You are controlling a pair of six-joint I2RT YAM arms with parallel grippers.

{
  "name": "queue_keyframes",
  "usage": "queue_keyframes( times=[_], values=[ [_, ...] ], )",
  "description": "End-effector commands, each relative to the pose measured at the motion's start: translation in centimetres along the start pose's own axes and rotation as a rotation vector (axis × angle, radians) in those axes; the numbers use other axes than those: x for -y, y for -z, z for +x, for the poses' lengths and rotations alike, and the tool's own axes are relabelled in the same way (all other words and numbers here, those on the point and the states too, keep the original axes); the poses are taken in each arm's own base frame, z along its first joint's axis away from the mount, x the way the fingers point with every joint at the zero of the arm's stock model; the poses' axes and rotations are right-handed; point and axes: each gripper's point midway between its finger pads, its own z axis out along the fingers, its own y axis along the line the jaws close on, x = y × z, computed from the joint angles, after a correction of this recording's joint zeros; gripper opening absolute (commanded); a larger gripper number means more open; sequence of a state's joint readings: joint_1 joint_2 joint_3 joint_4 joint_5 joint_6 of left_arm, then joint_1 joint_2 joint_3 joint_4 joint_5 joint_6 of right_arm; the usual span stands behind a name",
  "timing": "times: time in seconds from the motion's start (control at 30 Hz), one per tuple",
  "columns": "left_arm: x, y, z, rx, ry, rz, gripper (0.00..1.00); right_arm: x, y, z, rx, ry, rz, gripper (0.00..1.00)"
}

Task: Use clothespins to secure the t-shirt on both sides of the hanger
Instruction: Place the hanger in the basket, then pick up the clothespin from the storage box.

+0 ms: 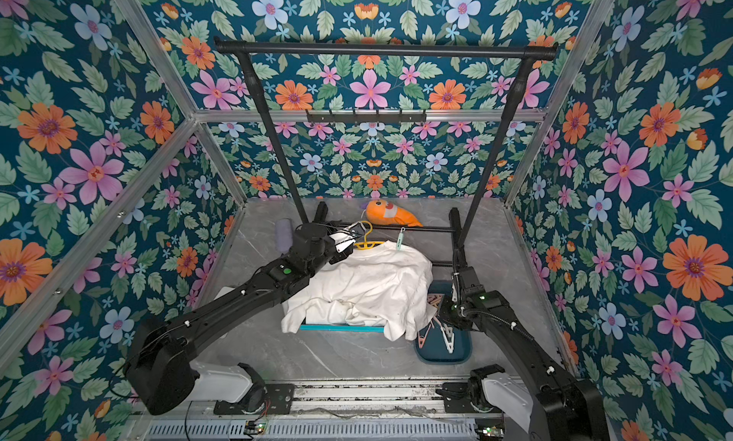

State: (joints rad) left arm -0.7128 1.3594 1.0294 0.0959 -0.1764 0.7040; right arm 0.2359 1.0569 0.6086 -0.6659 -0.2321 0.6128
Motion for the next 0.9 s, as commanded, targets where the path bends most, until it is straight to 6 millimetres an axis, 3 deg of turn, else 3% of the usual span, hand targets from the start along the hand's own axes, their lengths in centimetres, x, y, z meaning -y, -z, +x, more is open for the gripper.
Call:
queue_keyframes(
  times=[0.0,0.33,0.53,0.87],
  values=[
    [0.1,1.2,-0.8,0.043,0.101,0.031,0.65,0.1,-0.8,-1.1,0.036,-0.015,0.016,0.20],
    [0.3,5.1,-1.4,0.129,0.288,0.082,0.70,2.1,-2.2,-1.8,0.032,-0.010,0.150,0.20],
    [1.2,5.8,-0.2,0.117,0.326,0.095,0.70,2.9,-3.2,-1.4,-0.003,-0.004,0.193,0.20],
    [1.2,6.5,0.0,0.126,0.344,0.094,0.70,3.5,-3.5,-0.9,-0.046,0.031,0.248,0.23]
  ],
)
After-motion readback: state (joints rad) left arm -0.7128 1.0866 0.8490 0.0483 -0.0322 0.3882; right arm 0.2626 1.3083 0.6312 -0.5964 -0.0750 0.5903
